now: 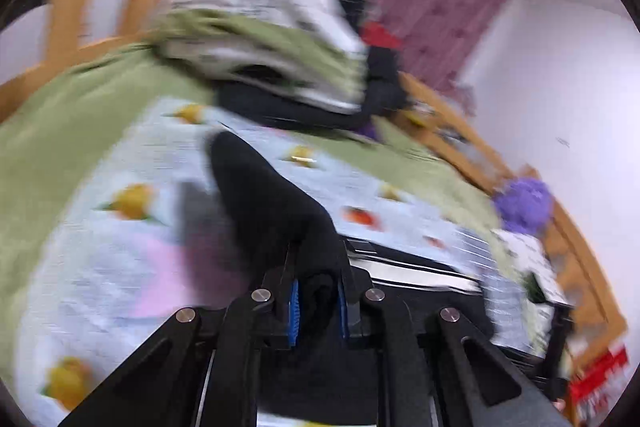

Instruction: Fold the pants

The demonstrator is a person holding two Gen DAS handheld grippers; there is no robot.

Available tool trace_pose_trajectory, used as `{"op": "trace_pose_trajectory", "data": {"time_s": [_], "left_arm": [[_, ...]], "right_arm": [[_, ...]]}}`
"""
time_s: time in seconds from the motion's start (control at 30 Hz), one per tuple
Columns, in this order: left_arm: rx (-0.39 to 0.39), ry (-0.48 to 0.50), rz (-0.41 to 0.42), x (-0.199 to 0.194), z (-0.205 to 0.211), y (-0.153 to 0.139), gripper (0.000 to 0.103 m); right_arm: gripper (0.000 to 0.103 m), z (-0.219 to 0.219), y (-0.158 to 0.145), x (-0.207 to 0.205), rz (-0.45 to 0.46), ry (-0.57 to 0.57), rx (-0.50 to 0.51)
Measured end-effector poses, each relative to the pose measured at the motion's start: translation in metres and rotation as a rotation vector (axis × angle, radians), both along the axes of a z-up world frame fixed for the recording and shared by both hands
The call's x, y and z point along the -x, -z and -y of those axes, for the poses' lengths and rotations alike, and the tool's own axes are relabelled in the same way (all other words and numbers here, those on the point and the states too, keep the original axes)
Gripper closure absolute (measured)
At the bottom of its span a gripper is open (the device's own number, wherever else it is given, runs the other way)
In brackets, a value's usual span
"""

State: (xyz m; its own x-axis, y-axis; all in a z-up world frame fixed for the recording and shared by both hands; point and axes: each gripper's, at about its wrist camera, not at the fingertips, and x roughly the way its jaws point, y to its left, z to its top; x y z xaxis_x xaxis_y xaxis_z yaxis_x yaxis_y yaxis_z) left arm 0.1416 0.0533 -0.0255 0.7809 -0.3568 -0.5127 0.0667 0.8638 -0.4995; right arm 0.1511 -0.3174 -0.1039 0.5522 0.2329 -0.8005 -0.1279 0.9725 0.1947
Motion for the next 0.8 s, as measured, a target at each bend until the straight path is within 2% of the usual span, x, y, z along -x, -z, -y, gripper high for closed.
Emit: {"op": "trace_pose_trajectory", "data": {"time_s": [0.1, 0.17, 0.2, 0.3, 0.4, 0.47, 0.53, 0.6, 0.63, 0.7, 0.8], "left_arm": [[0.016, 0.128, 0.003, -0.002, 0.056, 0.000, 0.090], [0.022, 0.199, -0.015, -0.003, 0.088, 0.011, 0.090], [0.051, 0.245, -0.047, -0.005, 0.103, 0.023, 0.090], [0.097, 0.311, -0.152, -0.014, 0.127, 0.057, 0.091], [0.053, 0.332, -0.213, -0.018, 0.136, 0.083, 0.090], [0.053, 0.346, -0.255, -0.019, 0.134, 0.091, 0.090], [0.066, 0.367, -0.293, -0.018, 0.129, 0.090, 0.084], [0.077, 0.410, -0.301, -0.014, 0.122, 0.084, 0.070], [0.083, 0.427, -0.297, -0.011, 0.116, 0.080, 0.067], [0.068, 0.416, -0.277, -0.003, 0.102, 0.073, 0.051], [0.051, 0.372, -0.244, 0.005, 0.074, 0.065, 0.046]], "right_arm": [[0.067, 0.014, -0.005, 0.005, 0.019, 0.028, -0.033], [0.067, 0.029, -0.005, 0.008, 0.025, 0.057, -0.053], [0.067, 0.034, -0.005, 0.010, 0.025, 0.068, -0.059], [0.067, 0.054, 0.000, 0.014, 0.014, 0.106, -0.084], [0.067, 0.067, 0.007, 0.016, -0.005, 0.124, -0.098], [0.067, 0.069, 0.012, 0.015, -0.019, 0.117, -0.104], [0.067, 0.066, 0.015, 0.012, -0.031, 0.097, -0.119], [0.067, 0.057, 0.017, 0.002, -0.048, 0.060, -0.141], [0.067, 0.051, 0.017, -0.003, -0.055, 0.045, -0.145], [0.066, 0.034, 0.015, -0.016, -0.059, 0.006, -0.155], [0.057, 0.012, 0.011, -0.034, -0.060, -0.044, -0.196]]}}
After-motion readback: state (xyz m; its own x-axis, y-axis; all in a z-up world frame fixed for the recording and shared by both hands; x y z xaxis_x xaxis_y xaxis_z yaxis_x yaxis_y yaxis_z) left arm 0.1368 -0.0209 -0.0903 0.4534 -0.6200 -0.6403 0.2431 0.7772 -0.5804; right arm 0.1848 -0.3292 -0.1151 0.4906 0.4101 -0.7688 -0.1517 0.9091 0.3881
